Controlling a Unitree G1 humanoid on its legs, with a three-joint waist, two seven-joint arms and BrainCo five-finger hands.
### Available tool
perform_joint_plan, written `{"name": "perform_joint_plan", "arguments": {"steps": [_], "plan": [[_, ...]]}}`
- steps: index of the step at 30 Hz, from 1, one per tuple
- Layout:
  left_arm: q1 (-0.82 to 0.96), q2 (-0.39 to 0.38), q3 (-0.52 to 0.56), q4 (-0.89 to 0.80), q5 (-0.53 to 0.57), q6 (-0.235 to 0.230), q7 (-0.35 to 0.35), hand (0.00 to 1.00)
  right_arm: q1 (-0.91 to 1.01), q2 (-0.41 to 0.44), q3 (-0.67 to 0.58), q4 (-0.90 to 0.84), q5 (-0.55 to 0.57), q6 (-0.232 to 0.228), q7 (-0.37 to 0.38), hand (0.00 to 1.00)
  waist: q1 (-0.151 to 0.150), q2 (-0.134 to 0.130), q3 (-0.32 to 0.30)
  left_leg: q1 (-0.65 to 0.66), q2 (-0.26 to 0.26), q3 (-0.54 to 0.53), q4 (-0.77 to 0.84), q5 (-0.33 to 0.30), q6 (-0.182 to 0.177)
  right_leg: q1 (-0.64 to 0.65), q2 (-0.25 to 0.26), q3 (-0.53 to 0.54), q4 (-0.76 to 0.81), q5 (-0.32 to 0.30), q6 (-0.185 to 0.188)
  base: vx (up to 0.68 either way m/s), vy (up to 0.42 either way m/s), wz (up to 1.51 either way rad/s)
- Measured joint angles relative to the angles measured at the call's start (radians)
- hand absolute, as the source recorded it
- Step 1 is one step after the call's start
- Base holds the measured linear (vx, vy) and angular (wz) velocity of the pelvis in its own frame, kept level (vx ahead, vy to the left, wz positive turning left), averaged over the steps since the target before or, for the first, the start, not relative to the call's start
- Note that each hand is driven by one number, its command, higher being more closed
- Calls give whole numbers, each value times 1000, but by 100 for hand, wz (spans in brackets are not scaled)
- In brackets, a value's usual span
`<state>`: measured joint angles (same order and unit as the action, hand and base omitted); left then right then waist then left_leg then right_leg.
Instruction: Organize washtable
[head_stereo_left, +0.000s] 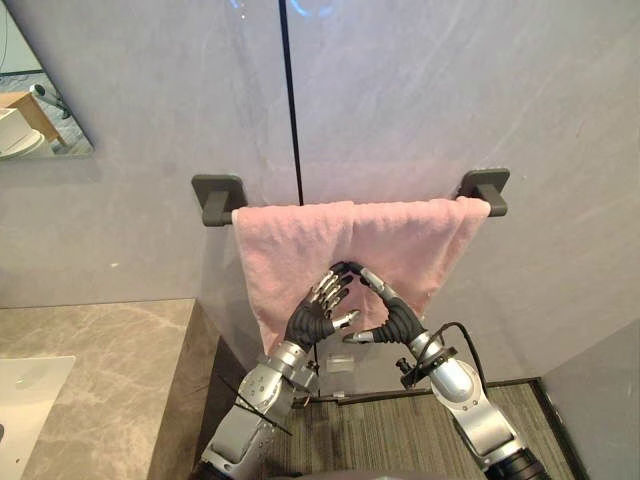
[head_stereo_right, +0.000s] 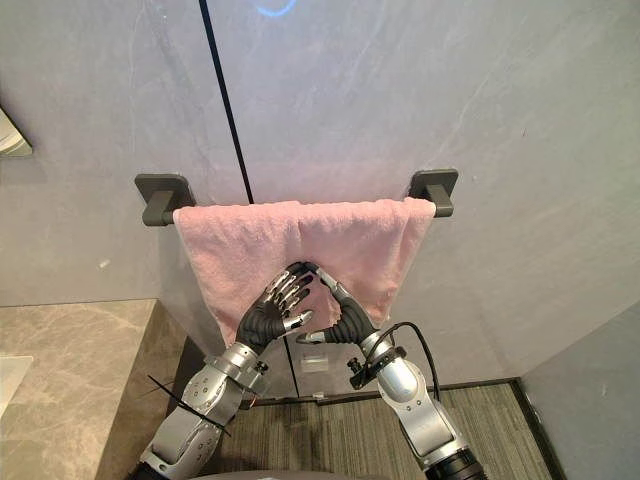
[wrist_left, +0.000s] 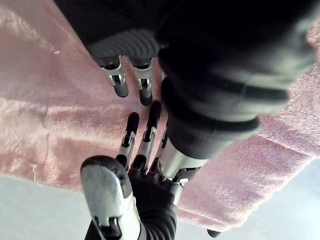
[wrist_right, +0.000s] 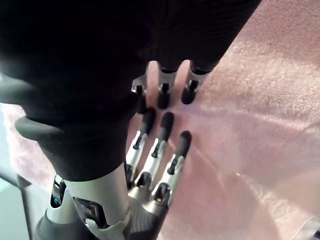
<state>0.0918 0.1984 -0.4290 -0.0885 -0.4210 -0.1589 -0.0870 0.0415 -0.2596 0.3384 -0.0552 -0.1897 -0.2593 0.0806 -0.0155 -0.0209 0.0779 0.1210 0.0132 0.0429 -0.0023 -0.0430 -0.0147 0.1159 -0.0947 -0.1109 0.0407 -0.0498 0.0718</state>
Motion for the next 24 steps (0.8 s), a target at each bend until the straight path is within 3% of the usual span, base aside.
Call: {"name": "perform_joint_plan", "arguments": {"steps": [6, 14, 24], "plan": [[9, -58, 136, 6, 43, -26, 25, 0, 58, 72, -173, 43, -48, 73, -66, 0, 2, -2, 0, -4, -3, -7, -4, 5, 1, 1, -2, -8, -8, 0, 0, 7, -6, 3], [75, -100, 290, -13, 46, -27, 75, 0, 96, 160, -380, -13, -46, 102, -146, 0, 1, -2, 0, -5, -3, -12, -7, 5, 1, 2, -2, -14, -10, 0, 0, -1, -3, 0], [159, -157, 377, -120, 40, -46, 93, 0, 168, 251, -468, -132, 5, 112, -187, 0, 6, -6, -1, -2, 2, -11, -19, 5, 1, 1, -6, -17, -10, -1, 2, -18, -9, 0]]}}
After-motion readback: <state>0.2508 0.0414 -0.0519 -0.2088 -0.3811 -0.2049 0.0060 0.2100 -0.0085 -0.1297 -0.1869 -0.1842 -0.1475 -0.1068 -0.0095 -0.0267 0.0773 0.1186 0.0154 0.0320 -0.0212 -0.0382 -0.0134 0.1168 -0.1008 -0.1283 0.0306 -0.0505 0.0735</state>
